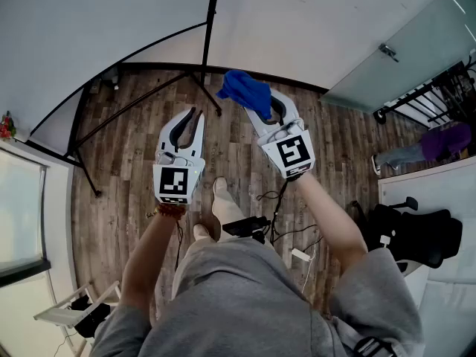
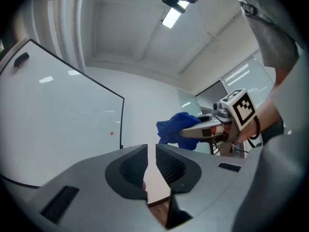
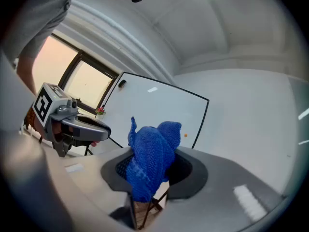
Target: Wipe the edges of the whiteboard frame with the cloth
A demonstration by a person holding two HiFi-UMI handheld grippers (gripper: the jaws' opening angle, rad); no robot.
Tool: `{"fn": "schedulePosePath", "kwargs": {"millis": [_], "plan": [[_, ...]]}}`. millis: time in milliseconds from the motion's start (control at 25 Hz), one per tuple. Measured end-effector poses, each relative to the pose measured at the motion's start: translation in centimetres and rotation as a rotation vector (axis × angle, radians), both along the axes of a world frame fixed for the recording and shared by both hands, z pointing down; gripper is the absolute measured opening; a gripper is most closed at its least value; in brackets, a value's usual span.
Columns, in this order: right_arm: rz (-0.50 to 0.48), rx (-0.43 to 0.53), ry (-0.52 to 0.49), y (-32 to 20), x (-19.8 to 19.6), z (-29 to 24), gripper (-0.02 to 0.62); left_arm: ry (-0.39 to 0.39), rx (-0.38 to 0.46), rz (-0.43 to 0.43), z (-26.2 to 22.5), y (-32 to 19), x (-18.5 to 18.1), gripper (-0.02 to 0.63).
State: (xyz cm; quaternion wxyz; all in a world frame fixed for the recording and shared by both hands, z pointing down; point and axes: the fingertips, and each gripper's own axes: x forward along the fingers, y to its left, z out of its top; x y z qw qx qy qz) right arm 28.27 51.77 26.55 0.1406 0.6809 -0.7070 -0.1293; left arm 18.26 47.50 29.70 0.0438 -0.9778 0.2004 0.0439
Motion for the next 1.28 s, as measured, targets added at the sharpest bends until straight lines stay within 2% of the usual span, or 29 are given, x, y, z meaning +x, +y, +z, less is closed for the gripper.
{"fn": "schedulePosePath", "kwargs": {"millis": [80, 160, 320, 520, 720, 880, 1040, 1280], "plan": [[-0.019, -0.005, 0.040, -1.5, 2.7, -1.3, 0.137, -0.001, 0.012, 0.001, 0.0, -1.2, 2.2, 0.057], [0.006, 0.006, 0.021, -2.7, 5.5, -1.2, 0.138, -0.002, 0.014, -0.001, 0.2, -2.4, 4.3, 0.057], [0.089, 0.007, -0.162, -4.8, 9.2, 4.6, 0.144, -0.026, -0.018, -0.017, 1.6, -5.5, 7.9, 0.057], [0.090, -0.050, -0.309, -9.0, 11.5, 11.6, 0.144, -0.088, -0.032, -0.064, 4.0, -11.2, 10.7, 0.057], [0.077, -0.089, -0.350, -13.7, 15.1, 15.2, 0.144, -0.108, -0.052, -0.109, 6.6, -15.6, 12.7, 0.057], [0.074, -0.121, -0.348, -17.7, 16.2, 17.2, 0.144, -0.122, -0.089, -0.123, 8.8, -18.7, 12.5, 0.055], [0.086, -0.140, -0.345, -22.7, 17.0, 18.7, 0.145, -0.104, -0.137, -0.059, 10.8, -22.9, 12.9, 0.057], [0.145, -0.182, -0.342, -29.7, 18.4, 21.1, 0.146, -0.086, -0.191, 0.110, 13.5, -28.8, 15.0, 0.055]]}}
